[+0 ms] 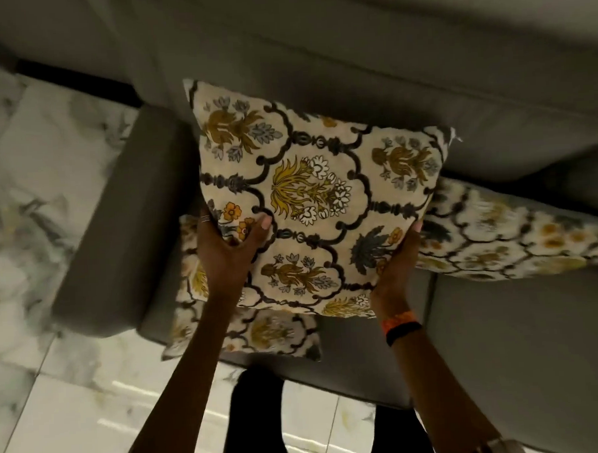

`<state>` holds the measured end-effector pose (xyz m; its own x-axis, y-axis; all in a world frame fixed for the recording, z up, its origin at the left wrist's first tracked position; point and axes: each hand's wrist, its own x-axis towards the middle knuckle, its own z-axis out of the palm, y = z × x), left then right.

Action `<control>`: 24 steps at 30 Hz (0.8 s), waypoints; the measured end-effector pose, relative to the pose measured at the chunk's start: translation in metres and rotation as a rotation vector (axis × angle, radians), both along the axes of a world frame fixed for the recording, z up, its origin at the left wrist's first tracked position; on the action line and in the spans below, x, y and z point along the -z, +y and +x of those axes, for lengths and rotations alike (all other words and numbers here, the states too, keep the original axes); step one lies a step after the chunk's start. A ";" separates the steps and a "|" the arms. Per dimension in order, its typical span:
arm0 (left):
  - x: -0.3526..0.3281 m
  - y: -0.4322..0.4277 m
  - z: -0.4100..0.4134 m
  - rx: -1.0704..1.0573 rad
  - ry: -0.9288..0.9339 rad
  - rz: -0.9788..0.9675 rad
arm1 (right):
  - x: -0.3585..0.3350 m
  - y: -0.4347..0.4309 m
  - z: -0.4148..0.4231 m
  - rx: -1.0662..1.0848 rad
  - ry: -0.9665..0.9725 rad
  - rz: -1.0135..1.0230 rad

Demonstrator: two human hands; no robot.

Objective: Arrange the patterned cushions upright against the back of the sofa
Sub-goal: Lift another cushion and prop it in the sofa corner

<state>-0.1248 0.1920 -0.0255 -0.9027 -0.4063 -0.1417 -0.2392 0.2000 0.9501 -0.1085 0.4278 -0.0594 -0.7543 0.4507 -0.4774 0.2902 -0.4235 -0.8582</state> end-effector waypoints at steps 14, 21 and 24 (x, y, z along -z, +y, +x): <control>-0.097 0.558 0.010 0.830 0.418 -0.508 | -0.014 0.499 0.141 0.561 0.004 -0.142; -0.052 0.781 0.045 1.239 0.632 -0.826 | 0.068 0.657 0.206 0.699 -0.126 -0.392; -0.029 0.847 0.061 1.342 0.683 -0.926 | 0.097 0.704 0.215 0.738 -0.116 -0.527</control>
<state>-0.0636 1.0394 0.0038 -0.4446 0.8744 0.1942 0.8807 0.3872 0.2729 0.1065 1.1316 -0.1569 -0.2956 0.5018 -0.8129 -0.1382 -0.8644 -0.4834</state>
